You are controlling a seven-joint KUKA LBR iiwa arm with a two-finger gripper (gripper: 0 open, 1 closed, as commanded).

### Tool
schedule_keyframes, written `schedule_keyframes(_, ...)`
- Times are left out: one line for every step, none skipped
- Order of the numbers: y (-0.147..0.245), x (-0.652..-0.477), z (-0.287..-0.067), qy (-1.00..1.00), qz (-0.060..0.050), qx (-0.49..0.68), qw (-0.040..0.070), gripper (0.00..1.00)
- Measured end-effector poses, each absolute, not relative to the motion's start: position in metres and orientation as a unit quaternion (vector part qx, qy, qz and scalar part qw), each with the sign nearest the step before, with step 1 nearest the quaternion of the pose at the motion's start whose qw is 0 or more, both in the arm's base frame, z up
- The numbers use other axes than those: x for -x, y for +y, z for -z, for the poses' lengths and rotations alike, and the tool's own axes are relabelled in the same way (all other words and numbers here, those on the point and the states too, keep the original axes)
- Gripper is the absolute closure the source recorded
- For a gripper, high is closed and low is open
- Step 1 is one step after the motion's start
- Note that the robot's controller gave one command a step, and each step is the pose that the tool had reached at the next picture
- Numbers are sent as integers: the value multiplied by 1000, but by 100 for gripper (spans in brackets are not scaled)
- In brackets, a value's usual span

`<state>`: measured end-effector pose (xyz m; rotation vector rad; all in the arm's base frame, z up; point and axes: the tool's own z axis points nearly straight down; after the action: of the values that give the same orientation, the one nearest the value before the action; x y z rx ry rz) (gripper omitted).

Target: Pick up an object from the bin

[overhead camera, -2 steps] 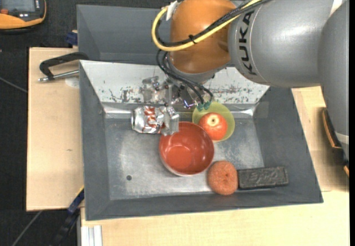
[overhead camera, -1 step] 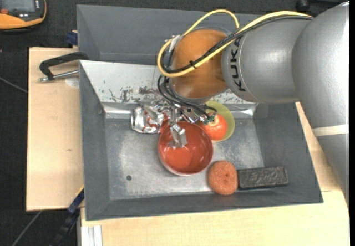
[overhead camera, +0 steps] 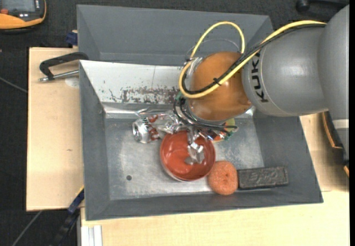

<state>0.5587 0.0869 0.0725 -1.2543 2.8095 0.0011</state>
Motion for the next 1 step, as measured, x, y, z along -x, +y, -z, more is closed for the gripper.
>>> schedule_keyframes(90, -561, -74, 913, -1, 407, 36, 100)
